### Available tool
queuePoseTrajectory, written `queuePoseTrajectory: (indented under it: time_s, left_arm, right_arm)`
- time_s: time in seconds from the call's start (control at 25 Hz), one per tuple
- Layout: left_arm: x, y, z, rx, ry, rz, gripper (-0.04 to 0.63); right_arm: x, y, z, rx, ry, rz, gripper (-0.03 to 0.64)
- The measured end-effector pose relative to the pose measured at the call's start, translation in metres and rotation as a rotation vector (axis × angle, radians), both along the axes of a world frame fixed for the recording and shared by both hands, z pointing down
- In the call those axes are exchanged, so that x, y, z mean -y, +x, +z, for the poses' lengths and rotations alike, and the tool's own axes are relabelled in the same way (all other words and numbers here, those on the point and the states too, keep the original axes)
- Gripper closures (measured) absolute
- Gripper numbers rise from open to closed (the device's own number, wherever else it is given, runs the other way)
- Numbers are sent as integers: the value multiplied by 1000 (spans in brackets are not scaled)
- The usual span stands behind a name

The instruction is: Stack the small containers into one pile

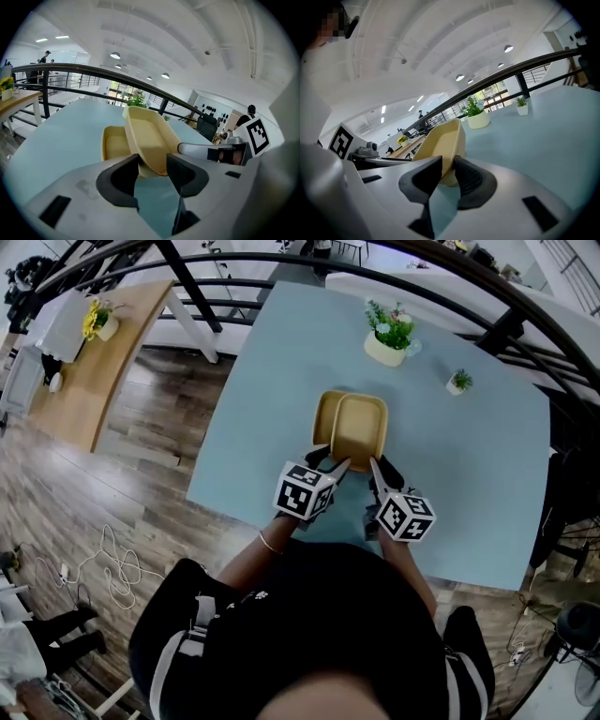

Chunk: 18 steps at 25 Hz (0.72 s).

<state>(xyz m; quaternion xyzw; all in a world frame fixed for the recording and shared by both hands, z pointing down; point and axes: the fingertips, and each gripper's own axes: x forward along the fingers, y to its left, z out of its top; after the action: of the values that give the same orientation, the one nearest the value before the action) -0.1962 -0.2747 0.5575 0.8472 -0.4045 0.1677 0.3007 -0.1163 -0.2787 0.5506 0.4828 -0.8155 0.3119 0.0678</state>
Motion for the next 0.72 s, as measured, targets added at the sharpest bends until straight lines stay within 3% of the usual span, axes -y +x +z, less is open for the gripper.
queuePoseTrajectory:
  time_s: [0.72]
  left_arm:
    - [21,-38,6,-41,-28,-62,410]
  right_arm:
    - [22,-37,7,10,-24,-77,522]
